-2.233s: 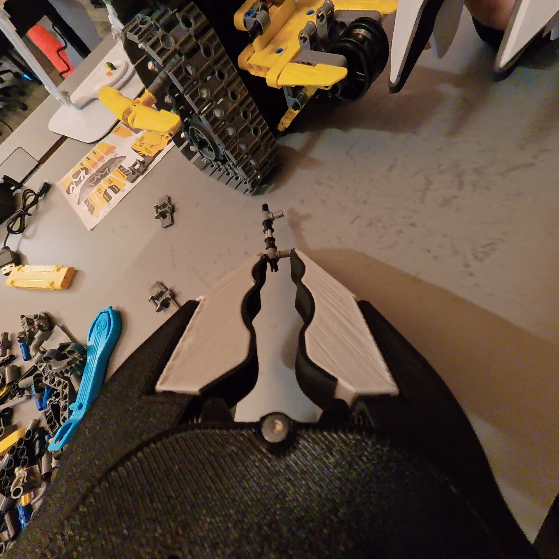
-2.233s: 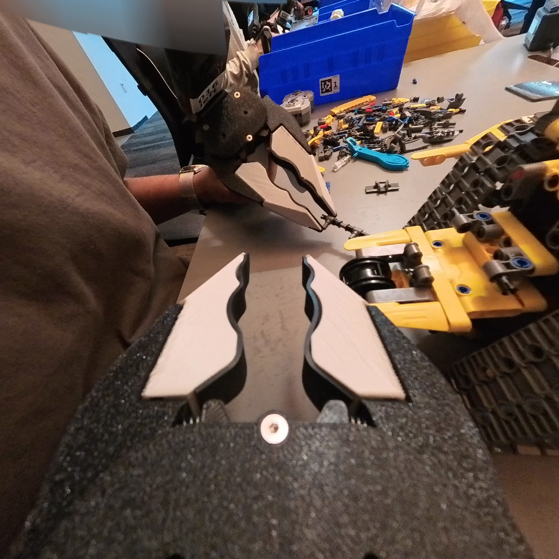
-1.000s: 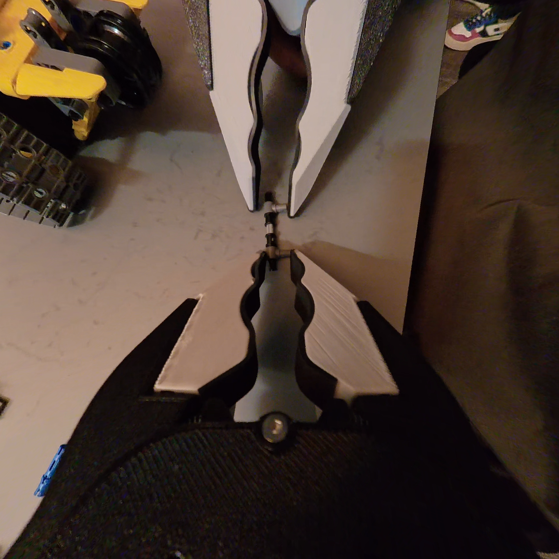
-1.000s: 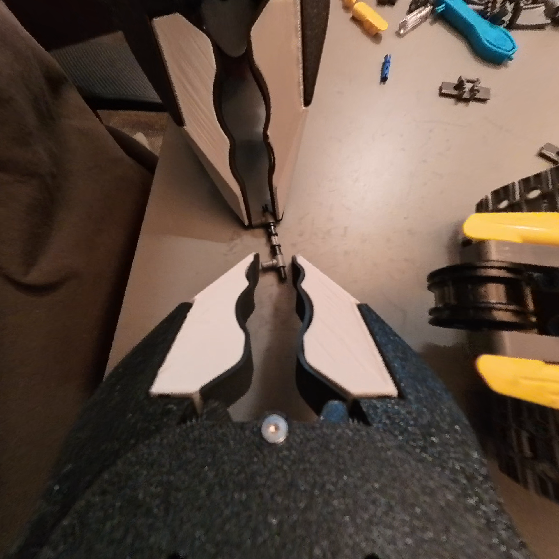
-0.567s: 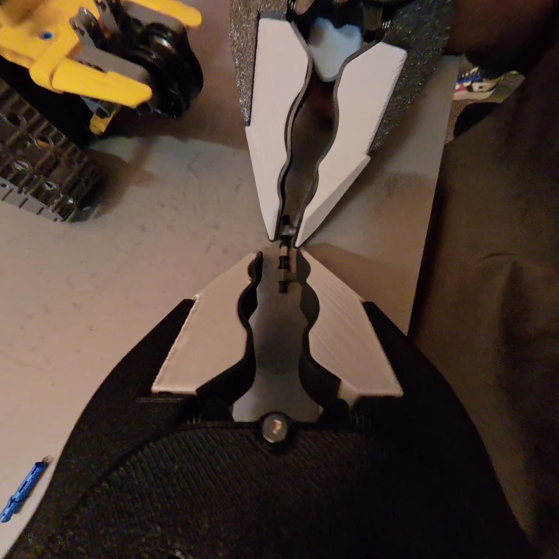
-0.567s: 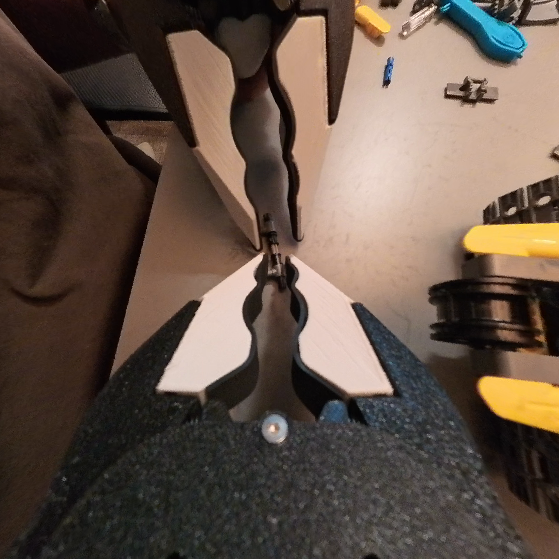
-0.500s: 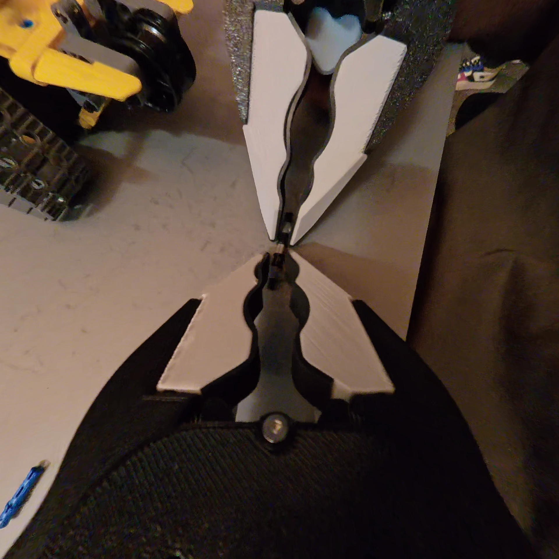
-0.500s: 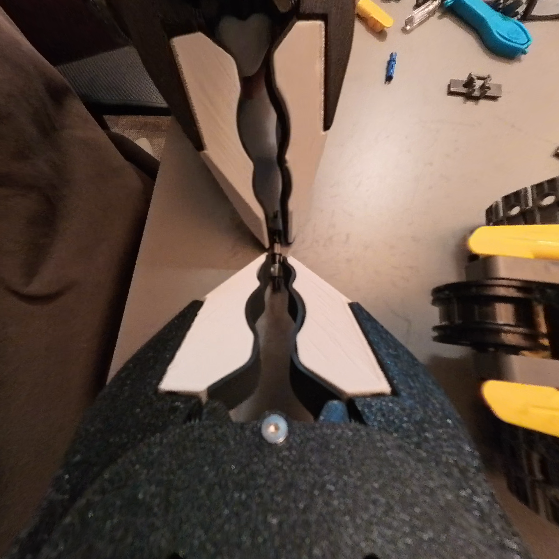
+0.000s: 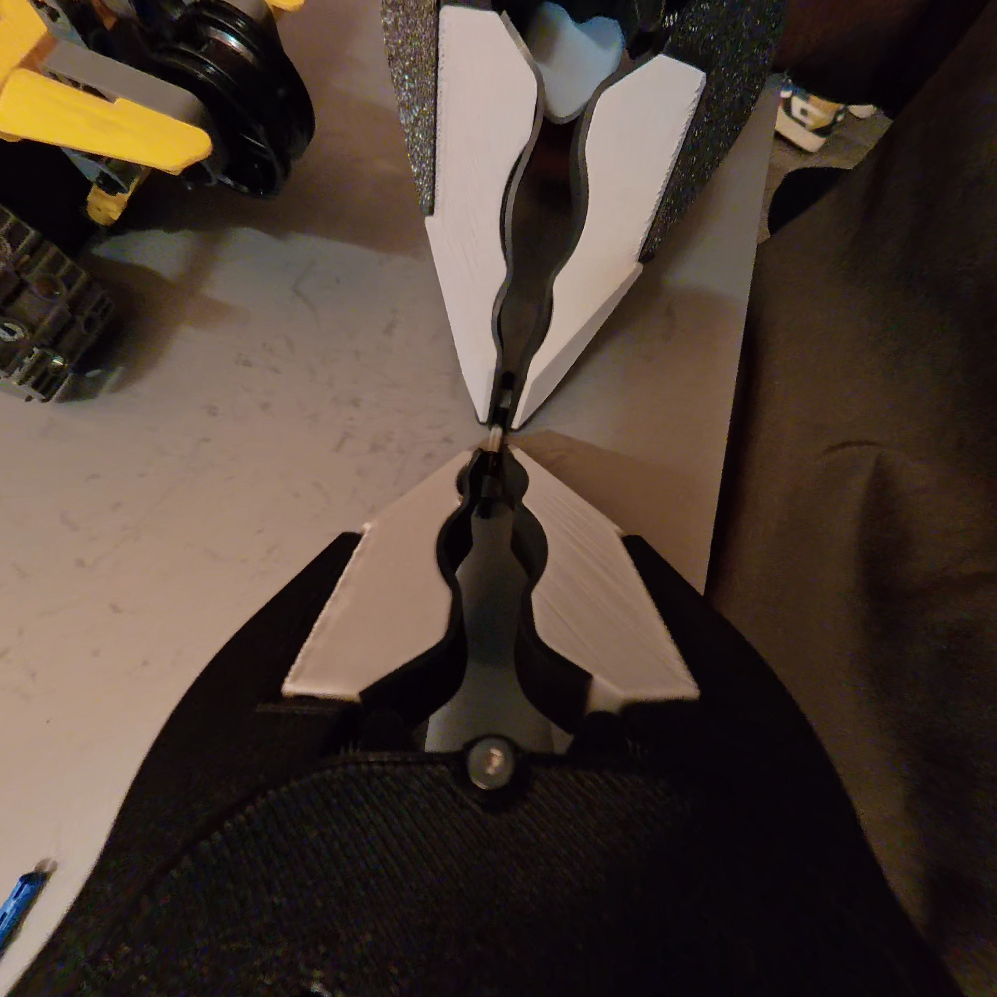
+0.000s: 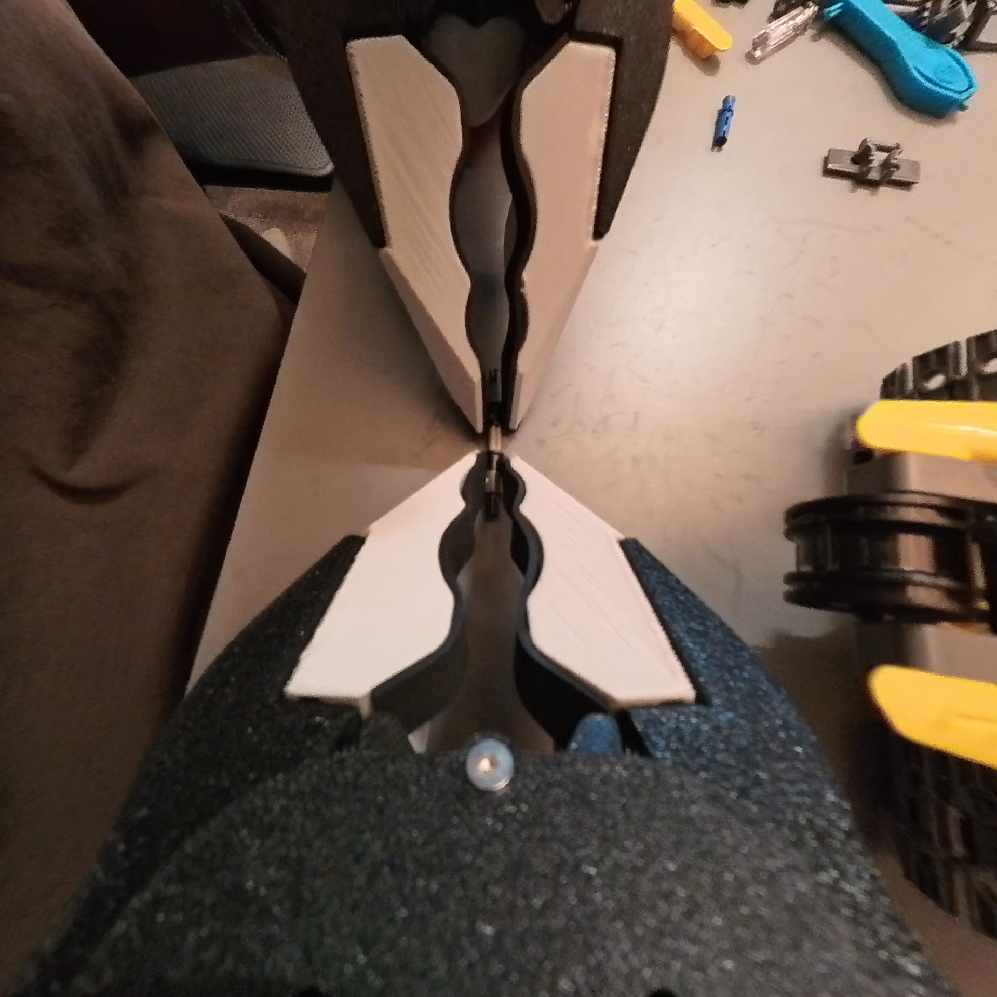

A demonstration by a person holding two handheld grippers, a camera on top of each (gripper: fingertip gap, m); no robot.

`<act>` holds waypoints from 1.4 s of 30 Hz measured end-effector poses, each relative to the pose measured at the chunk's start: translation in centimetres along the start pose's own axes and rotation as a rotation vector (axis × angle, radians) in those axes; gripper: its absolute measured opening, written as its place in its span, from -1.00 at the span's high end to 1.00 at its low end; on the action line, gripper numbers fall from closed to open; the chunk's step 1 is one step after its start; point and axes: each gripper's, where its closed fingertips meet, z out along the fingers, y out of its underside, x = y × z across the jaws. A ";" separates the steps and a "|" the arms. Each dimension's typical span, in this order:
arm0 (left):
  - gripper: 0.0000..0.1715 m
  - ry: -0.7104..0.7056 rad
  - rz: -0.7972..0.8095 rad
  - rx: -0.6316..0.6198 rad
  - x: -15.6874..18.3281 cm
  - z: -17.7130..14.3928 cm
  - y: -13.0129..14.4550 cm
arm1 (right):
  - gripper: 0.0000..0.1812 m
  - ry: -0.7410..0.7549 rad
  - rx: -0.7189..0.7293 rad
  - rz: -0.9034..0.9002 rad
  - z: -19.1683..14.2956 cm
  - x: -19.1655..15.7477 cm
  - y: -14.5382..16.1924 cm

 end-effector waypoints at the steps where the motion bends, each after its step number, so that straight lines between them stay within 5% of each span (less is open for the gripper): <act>1: 0.95 -0.013 -0.002 0.000 -0.2 -0.1 0.0 | 0.95 0.004 -0.001 0.002 -0.2 0.2 0.2; 6: 0.96 -0.006 -0.014 0.002 -0.3 -0.4 0.3 | 0.96 -0.007 0.005 0.097 -1.9 1.4 1.8; 32: 0.92 -0.044 -0.048 0.008 -1.1 -0.4 0.2 | 0.79 0.096 0.014 0.002 -2.5 1.9 1.6; 42: 0.67 -0.065 -0.112 0.122 -1.2 -1.9 -0.9 | 0.77 0.101 0.078 -0.012 -3.2 1.8 0.4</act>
